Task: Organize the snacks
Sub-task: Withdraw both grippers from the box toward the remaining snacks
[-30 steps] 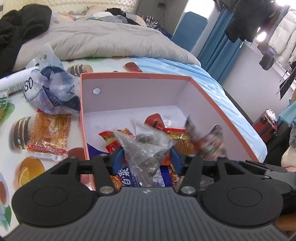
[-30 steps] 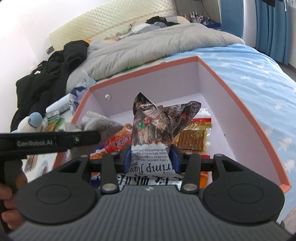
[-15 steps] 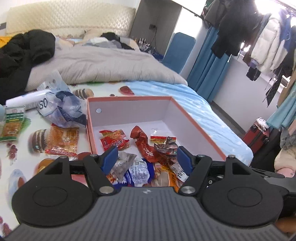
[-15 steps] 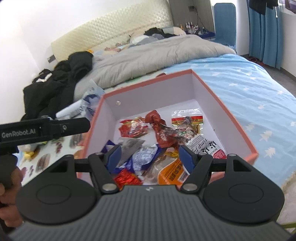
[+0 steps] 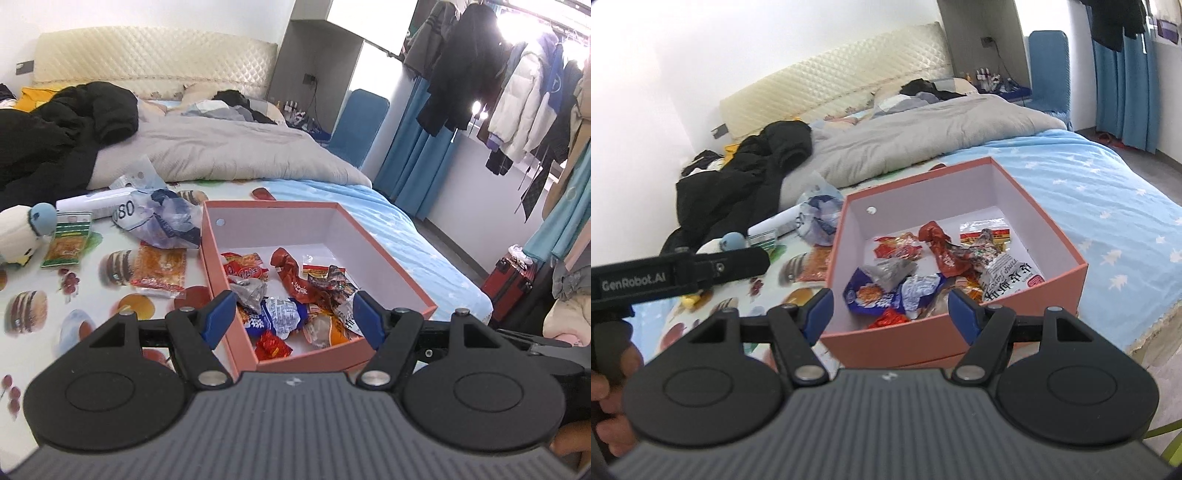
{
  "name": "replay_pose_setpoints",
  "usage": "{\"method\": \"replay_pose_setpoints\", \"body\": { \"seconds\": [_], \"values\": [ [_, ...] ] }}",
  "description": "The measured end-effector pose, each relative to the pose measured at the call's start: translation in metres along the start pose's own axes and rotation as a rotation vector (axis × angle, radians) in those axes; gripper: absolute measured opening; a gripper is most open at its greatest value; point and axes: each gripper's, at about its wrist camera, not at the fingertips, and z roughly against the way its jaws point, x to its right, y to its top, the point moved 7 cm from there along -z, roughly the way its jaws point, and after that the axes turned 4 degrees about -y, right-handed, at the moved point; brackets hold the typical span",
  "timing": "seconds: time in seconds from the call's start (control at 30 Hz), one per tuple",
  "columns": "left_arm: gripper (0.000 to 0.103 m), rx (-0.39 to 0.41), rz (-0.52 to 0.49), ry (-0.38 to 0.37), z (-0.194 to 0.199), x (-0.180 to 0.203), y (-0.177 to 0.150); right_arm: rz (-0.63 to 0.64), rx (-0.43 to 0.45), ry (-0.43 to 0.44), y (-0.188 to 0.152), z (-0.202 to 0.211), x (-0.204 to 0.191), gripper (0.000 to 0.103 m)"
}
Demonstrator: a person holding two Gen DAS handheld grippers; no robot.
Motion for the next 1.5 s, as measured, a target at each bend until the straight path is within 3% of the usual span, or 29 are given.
{"method": "replay_pose_setpoints", "body": {
  "seconds": [0.37, 0.87, 1.07, 1.5],
  "values": [
    [0.075, 0.041, 0.045, 0.075, 0.061, -0.02, -0.034, 0.053, 0.026, 0.067, -0.021, 0.031, -0.034, 0.071],
    [0.075, 0.046, 0.12, 0.2, 0.115, -0.058, -0.085, 0.158, -0.028, 0.215, -0.069, 0.037, -0.096, 0.071],
    [0.075, 0.031, 0.155, 0.228, 0.119, -0.074, -0.097, 0.181, -0.059, 0.259, -0.086, 0.037, -0.115, 0.071],
    [0.075, 0.008, 0.185, 0.266, 0.085, -0.127, -0.086, 0.203, -0.067, 0.243, -0.085, 0.002, -0.132, 0.071]
  ]
}}
